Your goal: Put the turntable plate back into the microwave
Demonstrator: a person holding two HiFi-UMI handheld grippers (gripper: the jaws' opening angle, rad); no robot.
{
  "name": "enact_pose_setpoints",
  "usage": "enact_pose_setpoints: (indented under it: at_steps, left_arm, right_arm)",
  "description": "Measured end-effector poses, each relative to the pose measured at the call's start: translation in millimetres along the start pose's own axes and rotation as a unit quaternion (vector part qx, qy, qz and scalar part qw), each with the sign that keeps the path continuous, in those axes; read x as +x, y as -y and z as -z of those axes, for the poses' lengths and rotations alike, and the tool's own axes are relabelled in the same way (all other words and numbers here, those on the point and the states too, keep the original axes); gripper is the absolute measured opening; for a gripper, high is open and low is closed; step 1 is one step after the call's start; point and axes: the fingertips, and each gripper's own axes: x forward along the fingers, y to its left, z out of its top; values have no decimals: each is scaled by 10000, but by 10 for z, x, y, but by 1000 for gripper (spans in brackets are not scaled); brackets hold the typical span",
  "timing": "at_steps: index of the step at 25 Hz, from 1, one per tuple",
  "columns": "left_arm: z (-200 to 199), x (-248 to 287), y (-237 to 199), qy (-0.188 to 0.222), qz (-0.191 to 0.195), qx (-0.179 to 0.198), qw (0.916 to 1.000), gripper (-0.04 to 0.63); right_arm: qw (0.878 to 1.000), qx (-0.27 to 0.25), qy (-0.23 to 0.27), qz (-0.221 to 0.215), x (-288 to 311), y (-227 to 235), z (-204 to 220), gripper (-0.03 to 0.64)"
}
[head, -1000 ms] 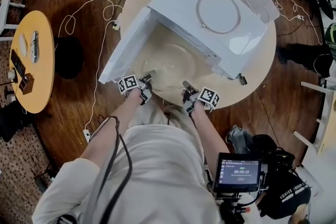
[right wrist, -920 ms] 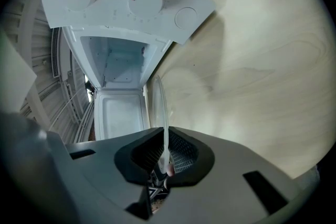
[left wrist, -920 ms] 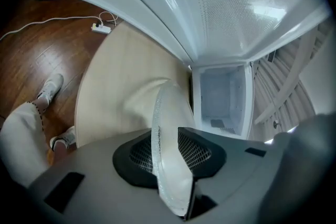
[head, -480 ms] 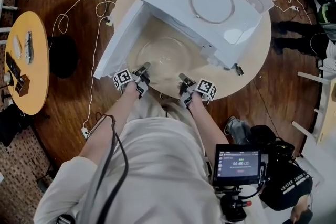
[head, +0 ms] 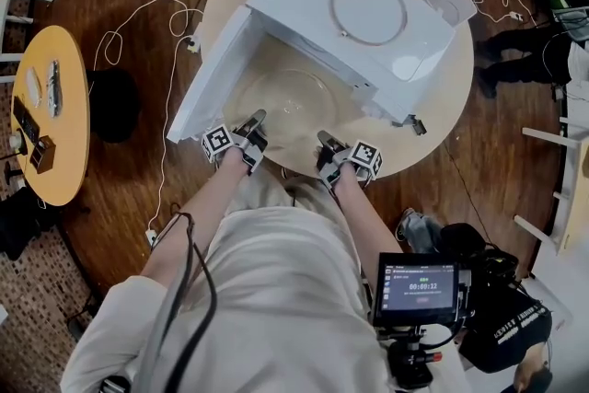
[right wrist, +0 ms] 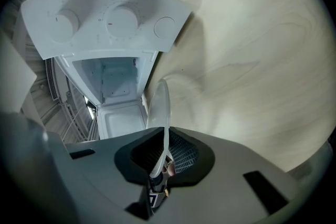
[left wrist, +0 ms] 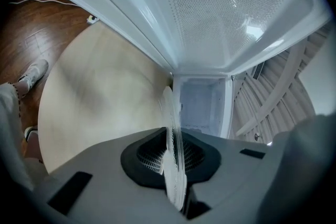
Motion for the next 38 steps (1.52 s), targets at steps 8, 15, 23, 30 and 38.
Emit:
enact_pose_setpoints:
  at_steps: [8, 15, 23, 30, 38]
  left_arm:
    - [105, -47, 86, -24, -6, 51, 10000, 32]
    - [120, -124, 270, 92, 202, 112, 9997, 32]
    - [129, -175, 484, 190, 429, 120, 9988, 34]
    - [184, -222, 690, 231, 665, 104, 9975, 34]
    - [175, -334, 921, 375, 881, 41, 9954, 34]
  right_arm:
    - [9997, -159, -153, 47, -67, 30, 27, 34]
    - [9967, -783, -226, -39, -94, -120, 55, 34]
    - [9894, -1404, -363, -103, -125, -282, 73, 50]
    - [9876, -1523, -248, -278, -185, -429, 31, 98]
    - [9819, -1824, -192, -481, -273, -706, 89, 98]
